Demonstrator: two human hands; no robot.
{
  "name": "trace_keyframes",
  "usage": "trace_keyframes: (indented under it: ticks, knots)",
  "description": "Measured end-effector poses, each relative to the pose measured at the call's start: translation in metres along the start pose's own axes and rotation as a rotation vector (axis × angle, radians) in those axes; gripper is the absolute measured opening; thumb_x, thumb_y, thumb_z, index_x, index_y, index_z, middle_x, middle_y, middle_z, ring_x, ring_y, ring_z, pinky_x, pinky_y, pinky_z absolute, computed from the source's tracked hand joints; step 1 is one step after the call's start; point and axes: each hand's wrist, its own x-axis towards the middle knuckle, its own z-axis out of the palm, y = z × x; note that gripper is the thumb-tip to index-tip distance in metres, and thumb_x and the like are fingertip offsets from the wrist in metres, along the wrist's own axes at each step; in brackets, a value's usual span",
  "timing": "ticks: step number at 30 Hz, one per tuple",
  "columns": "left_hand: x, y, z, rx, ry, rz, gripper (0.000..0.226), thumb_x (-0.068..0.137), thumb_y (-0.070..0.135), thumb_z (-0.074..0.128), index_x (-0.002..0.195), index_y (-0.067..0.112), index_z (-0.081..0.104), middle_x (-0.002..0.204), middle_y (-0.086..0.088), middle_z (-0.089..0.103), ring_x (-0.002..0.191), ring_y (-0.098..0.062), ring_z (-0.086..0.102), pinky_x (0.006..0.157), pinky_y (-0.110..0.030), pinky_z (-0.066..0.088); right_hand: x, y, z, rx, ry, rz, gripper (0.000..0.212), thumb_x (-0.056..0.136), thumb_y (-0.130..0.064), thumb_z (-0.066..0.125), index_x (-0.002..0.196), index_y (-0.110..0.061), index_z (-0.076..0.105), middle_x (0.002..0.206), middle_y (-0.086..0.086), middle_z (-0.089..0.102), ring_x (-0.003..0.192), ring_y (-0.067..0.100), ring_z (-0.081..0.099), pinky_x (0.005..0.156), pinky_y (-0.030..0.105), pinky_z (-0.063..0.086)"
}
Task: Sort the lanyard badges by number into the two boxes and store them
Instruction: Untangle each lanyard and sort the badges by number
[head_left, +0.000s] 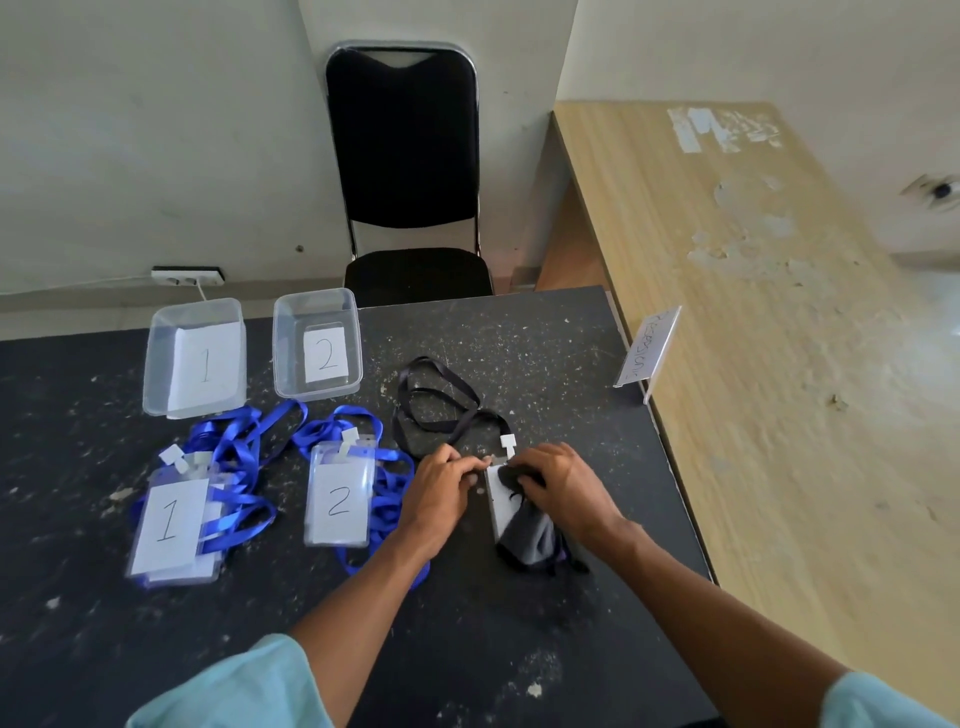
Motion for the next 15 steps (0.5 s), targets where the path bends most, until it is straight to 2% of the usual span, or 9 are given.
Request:
trace_keyframes:
  ticks: [4, 6, 9, 11, 12, 15]
  knots:
    - [0.006, 0.004, -0.003, -0.041, -0.008, -0.037, 0.028, 0.097, 0.015, 0.060, 0.118, 0.029, 0.072, 0.101, 0.006, 0.057, 0.093, -0.012, 0.059, 0.077, -0.029, 0.054, -0.009, -0.013, 0.021, -0.080, -0.032, -0.128, 0.022, 0.091, -0.018, 0.059, 0.108, -0.026, 0.071, 0.105, -0.009, 0.070, 0.094, 0.016, 0.056, 0.085, 0.029, 0.048]
    - [0.006, 0.007, -0.005, 0.000, -0.009, -0.057, 0.026, 0.097, 0.018, 0.060, 0.117, 0.030, 0.072, 0.100, 0.005, 0.057, 0.091, -0.014, 0.059, 0.071, -0.028, 0.053, -0.024, -0.016, 0.022, -0.079, -0.122, -0.229, 0.024, 0.089, -0.014, 0.058, 0.107, -0.024, 0.071, 0.104, -0.007, 0.068, 0.093, 0.017, 0.054, 0.083, 0.029, 0.048]
    - [0.003, 0.008, -0.005, 0.066, -0.023, -0.028, 0.026, 0.099, 0.023, 0.057, 0.121, 0.031, 0.070, 0.095, 0.006, 0.052, 0.085, -0.012, 0.055, 0.055, -0.020, 0.043, -0.052, -0.018, 0.011, -0.078, -0.324, -0.322, 0.029, 0.085, -0.016, 0.057, 0.110, -0.026, 0.069, 0.113, -0.010, 0.067, 0.099, 0.014, 0.052, 0.086, 0.029, 0.047]
    - [0.002, 0.009, -0.005, 0.070, -0.033, -0.016, 0.028, 0.101, 0.023, 0.055, 0.124, 0.032, 0.067, 0.094, 0.006, 0.049, 0.084, -0.011, 0.051, 0.051, -0.017, 0.033, -0.055, -0.012, 0.000, -0.056, -0.398, -0.316, 0.028, 0.085, -0.021, 0.057, 0.108, -0.029, 0.069, 0.111, -0.012, 0.066, 0.101, 0.010, 0.054, 0.084, 0.027, 0.049]
    - [0.002, 0.009, -0.006, 0.066, -0.038, -0.015, 0.029, 0.101, 0.023, 0.053, 0.125, 0.031, 0.067, 0.094, 0.006, 0.048, 0.084, -0.011, 0.050, 0.052, -0.018, 0.032, -0.052, -0.009, -0.005, -0.020, -0.381, -0.255, 0.026, 0.084, -0.023, 0.057, 0.106, -0.029, 0.069, 0.108, -0.012, 0.067, 0.099, 0.008, 0.056, 0.084, 0.026, 0.050]
    - [0.002, 0.008, -0.007, 0.074, -0.042, -0.017, 0.028, 0.102, 0.024, 0.052, 0.125, 0.031, 0.067, 0.094, 0.006, 0.047, 0.086, -0.013, 0.051, 0.056, -0.024, 0.039, -0.034, 0.005, -0.002, 0.022, -0.129, -0.103, 0.023, 0.086, -0.026, 0.053, 0.103, -0.032, 0.067, 0.103, -0.015, 0.066, 0.092, 0.010, 0.058, 0.086, 0.030, 0.049]
